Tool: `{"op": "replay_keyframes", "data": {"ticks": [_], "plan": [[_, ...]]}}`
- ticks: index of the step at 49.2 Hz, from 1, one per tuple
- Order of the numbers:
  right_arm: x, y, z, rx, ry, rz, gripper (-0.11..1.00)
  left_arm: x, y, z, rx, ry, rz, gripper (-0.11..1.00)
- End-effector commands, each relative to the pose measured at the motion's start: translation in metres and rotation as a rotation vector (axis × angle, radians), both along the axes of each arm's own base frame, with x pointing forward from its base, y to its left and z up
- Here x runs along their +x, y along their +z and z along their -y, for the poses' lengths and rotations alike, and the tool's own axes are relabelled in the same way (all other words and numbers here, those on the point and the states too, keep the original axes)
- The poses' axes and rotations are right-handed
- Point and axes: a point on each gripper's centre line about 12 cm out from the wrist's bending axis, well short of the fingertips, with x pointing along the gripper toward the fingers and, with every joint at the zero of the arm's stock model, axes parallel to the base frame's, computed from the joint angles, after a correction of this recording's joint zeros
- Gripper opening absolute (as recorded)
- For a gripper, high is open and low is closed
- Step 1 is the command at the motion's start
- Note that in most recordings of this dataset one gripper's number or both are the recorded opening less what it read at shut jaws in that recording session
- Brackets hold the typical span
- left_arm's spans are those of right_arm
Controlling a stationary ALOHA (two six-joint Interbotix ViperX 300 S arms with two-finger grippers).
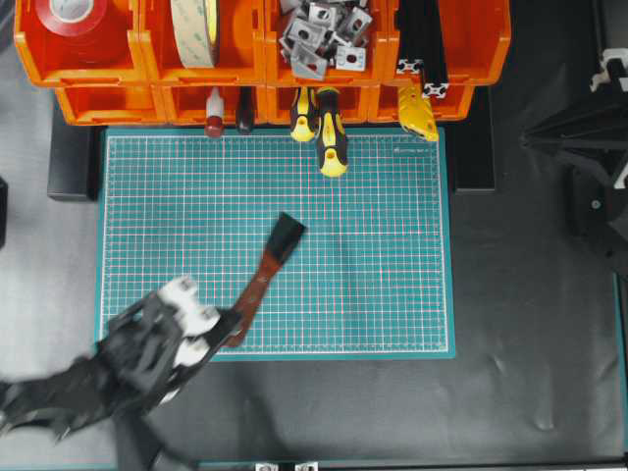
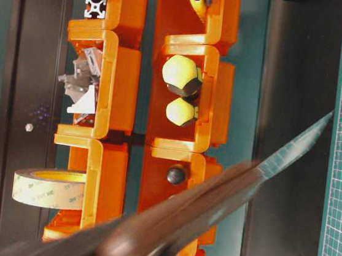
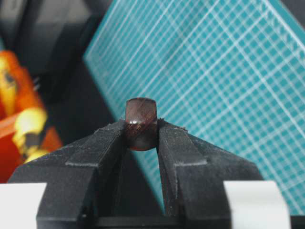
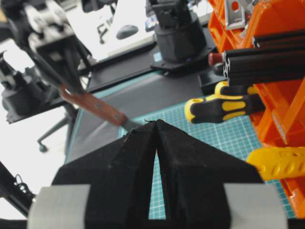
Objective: Pick scraper from container rack with left arm.
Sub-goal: 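Pull the scraper out of the rack with the left gripper, swinging it down, then lower the held scraper onto the teal mat with the left gripper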
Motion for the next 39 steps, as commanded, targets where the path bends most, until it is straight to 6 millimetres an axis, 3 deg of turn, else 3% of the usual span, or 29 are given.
{"op": "replay_keyframes", "data": {"ticks": [1,16,39], "plan": [[0.001,0.012,0.0,0.011,0.002,0.023,-0.01,0.009,0.001,-0.018,-0.087,-0.021,0.05,0.2],[0.002,0.01,0.0,0.011,0.0,0.018,-0.01,0.034,-0.032,-0.057,-0.106,0.019,0.015,0.2],[0.003,0.009,0.0,0.012,0.0,0.012,-0.01,0.038,-0.048,-0.065,-0.088,0.039,-0.021,0.2]]}}
